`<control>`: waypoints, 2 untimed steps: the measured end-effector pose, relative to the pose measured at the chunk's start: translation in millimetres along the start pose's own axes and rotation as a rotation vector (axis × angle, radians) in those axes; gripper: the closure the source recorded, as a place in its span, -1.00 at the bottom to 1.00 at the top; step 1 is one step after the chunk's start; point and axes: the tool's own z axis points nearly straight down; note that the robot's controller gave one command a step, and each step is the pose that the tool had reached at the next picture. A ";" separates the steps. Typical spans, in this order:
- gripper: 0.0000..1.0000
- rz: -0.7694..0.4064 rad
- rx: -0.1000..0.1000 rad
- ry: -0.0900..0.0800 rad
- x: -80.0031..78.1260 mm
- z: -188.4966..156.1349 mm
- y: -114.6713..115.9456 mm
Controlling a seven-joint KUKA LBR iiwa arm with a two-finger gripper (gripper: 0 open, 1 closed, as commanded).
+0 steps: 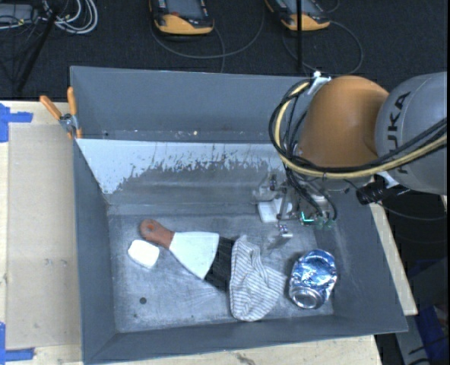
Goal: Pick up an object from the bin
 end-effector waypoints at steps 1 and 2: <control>-1.00 0.000 0.000 -0.008 -1.6 -4.3 0.0; 1.00 -0.139 0.002 -0.013 -2.0 103.6 8.5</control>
Offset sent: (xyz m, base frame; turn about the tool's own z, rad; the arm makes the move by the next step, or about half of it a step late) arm -0.0039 0.0085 -0.1136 -0.1392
